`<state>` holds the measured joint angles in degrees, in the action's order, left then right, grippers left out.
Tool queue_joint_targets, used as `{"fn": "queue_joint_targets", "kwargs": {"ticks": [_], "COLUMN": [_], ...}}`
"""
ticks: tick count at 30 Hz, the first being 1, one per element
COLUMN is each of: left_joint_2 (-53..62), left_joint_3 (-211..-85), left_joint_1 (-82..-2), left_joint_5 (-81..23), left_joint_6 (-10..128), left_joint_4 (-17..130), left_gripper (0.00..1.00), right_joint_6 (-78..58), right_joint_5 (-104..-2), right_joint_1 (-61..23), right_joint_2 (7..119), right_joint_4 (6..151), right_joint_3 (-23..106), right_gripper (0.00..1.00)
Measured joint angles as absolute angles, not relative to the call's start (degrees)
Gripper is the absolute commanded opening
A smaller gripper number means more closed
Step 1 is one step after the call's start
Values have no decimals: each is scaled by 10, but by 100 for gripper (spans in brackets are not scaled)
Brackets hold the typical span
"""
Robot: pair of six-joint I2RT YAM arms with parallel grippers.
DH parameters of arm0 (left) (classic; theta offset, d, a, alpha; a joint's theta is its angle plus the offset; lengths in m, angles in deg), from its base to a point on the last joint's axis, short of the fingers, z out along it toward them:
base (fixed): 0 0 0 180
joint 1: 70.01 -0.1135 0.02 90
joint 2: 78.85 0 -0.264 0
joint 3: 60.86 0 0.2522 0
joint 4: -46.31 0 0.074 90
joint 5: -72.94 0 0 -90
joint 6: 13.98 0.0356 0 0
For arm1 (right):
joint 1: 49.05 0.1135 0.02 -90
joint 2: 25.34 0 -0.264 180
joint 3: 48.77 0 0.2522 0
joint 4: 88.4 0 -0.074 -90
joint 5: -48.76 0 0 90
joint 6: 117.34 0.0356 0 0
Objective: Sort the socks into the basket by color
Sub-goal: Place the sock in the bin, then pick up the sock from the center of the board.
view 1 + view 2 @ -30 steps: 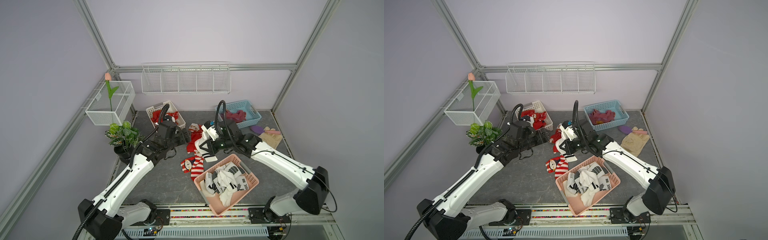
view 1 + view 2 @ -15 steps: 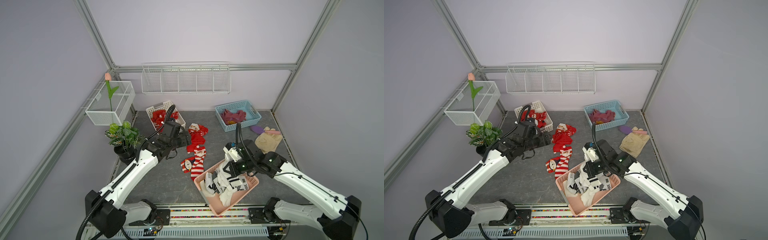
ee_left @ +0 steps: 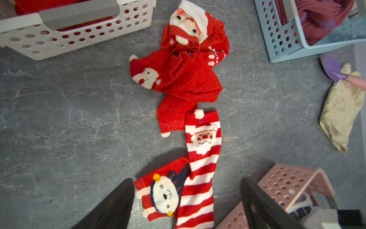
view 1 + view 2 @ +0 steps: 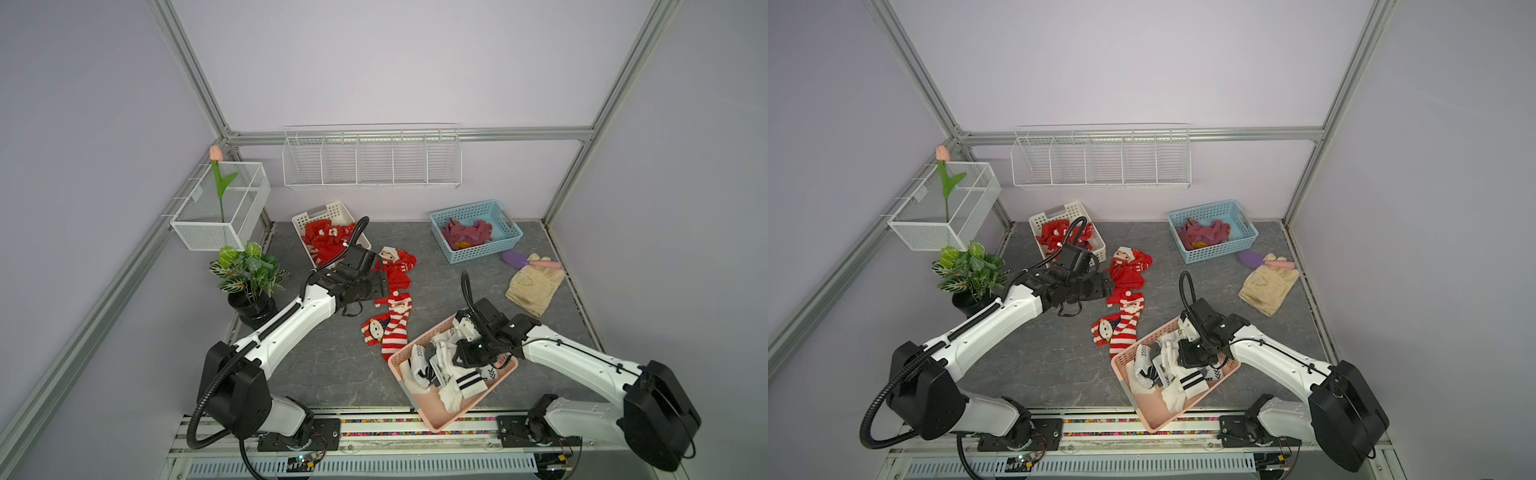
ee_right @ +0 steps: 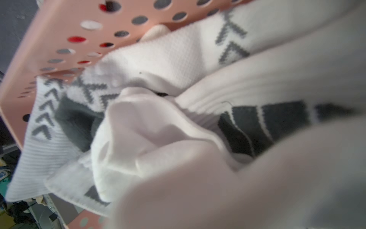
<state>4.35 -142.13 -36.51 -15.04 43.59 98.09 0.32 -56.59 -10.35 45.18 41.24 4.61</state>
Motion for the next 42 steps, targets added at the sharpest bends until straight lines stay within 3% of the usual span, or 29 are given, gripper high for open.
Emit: {"fn": "queue_joint_targets", "kwargs": {"ticks": [5, 9, 14, 25, 42], "left_joint_2": [69, 88, 125, 166, 204], "left_joint_3": [-1421, -1421, -1422, -1422, -1333], "left_joint_1": [-365, -365, -364, -344, -344], "left_joint_5": [-156, -158, -165, -147, -126], "left_joint_6": [438, 440, 449, 447, 407], "left_joint_4": [976, 971, 968, 991, 959], "left_gripper": [84, 85, 85, 75, 82], "right_joint_6": [-5, -11, -19, -30, -39], "right_joint_5": [-549, -535, -511, -496, -503], "right_joint_1": [-103, -103, -103, -103, -103], "right_joint_2": [418, 380, 361, 390, 415], "right_joint_4": [371, 323, 265, 238, 251], "right_joint_3": [71, 121, 205, 258, 258], "right_gripper": [81, 99, 89, 89, 89]}}
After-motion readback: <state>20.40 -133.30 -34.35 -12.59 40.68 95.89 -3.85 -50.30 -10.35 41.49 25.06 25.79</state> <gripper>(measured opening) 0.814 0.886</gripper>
